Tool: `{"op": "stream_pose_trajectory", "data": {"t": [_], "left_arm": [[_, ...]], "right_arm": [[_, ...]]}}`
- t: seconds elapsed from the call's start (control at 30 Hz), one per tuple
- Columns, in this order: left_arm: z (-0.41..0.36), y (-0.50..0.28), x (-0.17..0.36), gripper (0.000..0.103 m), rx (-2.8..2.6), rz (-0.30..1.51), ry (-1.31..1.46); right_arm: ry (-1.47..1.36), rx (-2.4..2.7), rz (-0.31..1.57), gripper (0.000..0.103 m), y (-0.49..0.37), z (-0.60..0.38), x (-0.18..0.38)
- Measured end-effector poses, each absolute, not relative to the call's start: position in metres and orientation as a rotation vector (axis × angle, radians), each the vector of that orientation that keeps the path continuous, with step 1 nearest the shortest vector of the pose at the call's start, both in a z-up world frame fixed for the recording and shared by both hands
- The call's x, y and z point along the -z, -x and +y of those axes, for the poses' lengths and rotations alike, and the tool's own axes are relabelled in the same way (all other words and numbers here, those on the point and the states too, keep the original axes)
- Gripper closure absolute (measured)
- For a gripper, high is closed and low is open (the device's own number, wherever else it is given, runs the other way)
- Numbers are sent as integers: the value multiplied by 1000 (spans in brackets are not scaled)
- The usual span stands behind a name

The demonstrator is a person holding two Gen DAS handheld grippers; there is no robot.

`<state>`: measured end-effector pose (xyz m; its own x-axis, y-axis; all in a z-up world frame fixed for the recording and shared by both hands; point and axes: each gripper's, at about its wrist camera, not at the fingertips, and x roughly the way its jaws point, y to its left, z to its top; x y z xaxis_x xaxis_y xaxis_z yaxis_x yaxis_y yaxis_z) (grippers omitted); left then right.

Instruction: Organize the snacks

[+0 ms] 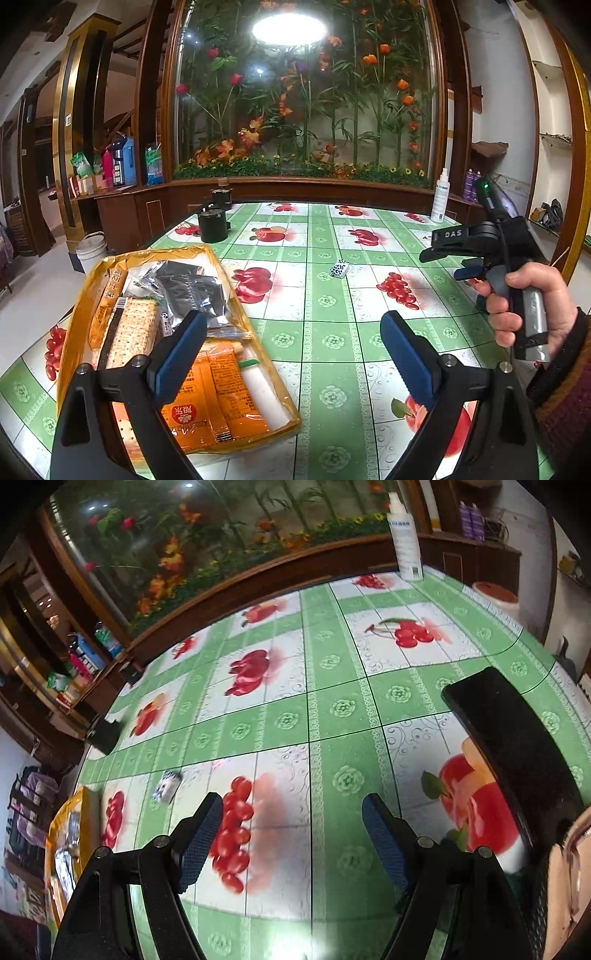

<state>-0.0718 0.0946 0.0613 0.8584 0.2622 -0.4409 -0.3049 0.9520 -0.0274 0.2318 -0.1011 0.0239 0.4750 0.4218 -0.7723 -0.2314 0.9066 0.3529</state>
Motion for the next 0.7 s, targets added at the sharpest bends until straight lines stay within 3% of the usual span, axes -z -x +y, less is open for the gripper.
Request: {"op": "stream_pose_trajectory", "data": {"t": [0.7], "left_arm": [[124, 77, -55, 8, -294, 456, 276]], "right_arm": [[-298, -520, 1046, 22, -255, -89, -26]]}}
